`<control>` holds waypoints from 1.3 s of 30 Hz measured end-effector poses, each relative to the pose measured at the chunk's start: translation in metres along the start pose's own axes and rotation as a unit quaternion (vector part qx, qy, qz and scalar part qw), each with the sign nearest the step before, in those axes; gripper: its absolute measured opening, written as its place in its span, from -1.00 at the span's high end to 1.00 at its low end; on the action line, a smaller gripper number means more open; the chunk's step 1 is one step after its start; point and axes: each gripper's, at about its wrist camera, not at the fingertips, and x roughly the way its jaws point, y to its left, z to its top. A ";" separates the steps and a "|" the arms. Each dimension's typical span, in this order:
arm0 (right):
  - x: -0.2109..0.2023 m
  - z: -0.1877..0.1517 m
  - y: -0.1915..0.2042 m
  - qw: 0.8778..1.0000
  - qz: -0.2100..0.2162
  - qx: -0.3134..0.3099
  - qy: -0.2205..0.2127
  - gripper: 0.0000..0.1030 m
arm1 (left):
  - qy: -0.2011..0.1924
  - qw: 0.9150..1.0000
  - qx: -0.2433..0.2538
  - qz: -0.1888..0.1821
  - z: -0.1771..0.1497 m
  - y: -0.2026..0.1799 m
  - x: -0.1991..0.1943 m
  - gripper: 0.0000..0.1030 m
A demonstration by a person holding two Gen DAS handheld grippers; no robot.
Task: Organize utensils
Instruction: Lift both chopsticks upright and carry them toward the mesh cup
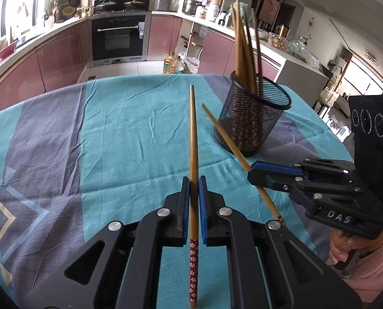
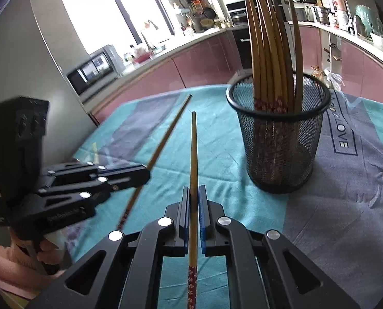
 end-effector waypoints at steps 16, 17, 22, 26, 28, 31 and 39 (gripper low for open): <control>0.039 -0.014 0.013 0.995 -0.068 -0.055 0.054 0.84 | 0.011 1.000 -0.010 0.001 -0.003 0.007 0.008 0.85; 0.038 -0.014 0.012 0.995 -0.069 -0.054 0.053 0.87 | 0.011 1.000 -0.010 0.001 -0.003 0.007 0.008 0.85; 0.032 -0.014 0.007 0.997 -0.047 -0.035 0.040 0.89 | 0.006 1.000 -0.008 0.001 -0.002 0.005 0.005 0.85; 0.016 -0.013 0.005 0.999 -0.032 -0.027 0.016 0.89 | 0.000 1.000 -0.007 -0.001 -0.001 0.004 0.000 0.85; 0.006 -0.011 0.006 0.999 -0.027 -0.026 0.003 0.89 | -0.004 1.000 -0.007 -0.003 0.000 0.003 -0.003 0.85; -0.006 -0.008 0.007 0.999 -0.020 -0.025 -0.011 0.89 | -0.009 1.000 -0.005 -0.006 0.001 0.002 -0.007 0.85; -0.033 0.001 0.008 0.999 -0.006 -0.021 -0.047 0.89 | -0.024 1.000 0.000 -0.015 0.004 -0.003 -0.020 0.85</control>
